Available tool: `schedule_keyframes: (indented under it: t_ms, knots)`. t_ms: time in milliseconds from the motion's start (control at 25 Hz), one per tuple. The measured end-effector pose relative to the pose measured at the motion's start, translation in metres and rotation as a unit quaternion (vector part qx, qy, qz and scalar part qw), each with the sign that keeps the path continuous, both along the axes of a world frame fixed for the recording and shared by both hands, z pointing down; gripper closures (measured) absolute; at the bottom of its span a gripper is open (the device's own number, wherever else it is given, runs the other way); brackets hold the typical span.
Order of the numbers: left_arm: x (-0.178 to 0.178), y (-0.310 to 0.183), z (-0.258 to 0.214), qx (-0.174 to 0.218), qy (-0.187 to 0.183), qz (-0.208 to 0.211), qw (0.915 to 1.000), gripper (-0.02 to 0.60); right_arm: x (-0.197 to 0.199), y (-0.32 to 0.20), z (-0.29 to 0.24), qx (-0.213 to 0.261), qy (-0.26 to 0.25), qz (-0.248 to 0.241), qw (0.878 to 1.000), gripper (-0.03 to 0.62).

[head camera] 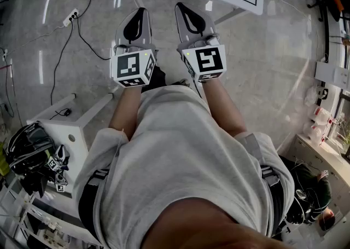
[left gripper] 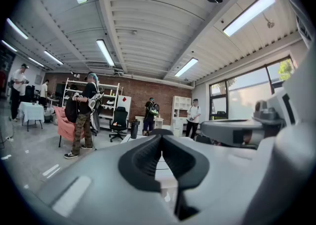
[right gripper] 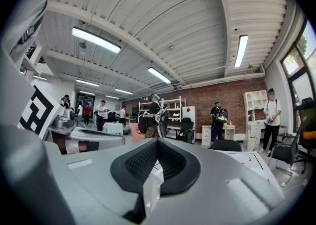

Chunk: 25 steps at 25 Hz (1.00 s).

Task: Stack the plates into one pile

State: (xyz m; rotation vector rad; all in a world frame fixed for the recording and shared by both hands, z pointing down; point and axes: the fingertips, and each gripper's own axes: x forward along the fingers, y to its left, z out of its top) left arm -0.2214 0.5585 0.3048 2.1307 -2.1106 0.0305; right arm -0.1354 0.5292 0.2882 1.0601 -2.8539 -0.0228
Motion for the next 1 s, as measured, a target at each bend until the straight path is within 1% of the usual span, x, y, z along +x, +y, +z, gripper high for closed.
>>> schedule_keyframes:
  t_ms: [280,400,560,680,840,1000]
  knots:
    - [-0.051,-0.021,0.011,-0.008,0.004,0.022,0.9997,0.578,-0.060,-0.014,0.013,-0.008,0.015,-0.001,1.000,0.594]
    - [-0.069,-0.033,0.012,-0.012,0.009,0.037,0.9992,0.578,-0.080,-0.026,0.020,-0.022,0.025,0.015,0.999,0.594]
    - [-0.091,-0.047,0.012,-0.017,0.016,0.062,0.9978,0.578,-0.104,-0.035,0.023,-0.035,0.023,0.023,0.999,0.593]
    - [-0.106,-0.057,0.015,-0.026,0.022,0.072,0.9968,0.578,-0.117,-0.042,0.029,-0.040,0.037,0.036,0.998,0.592]
    - [-0.108,-0.068,0.024,-0.028,0.034,0.086,0.9953,0.578,-0.121,-0.051,0.034,-0.042,0.052,0.043,0.997,0.593]
    - [-0.095,-0.078,0.039,-0.047,0.044,0.086,0.9942,0.578,-0.109,-0.066,0.041,-0.053,0.054,0.038,0.996,0.593]
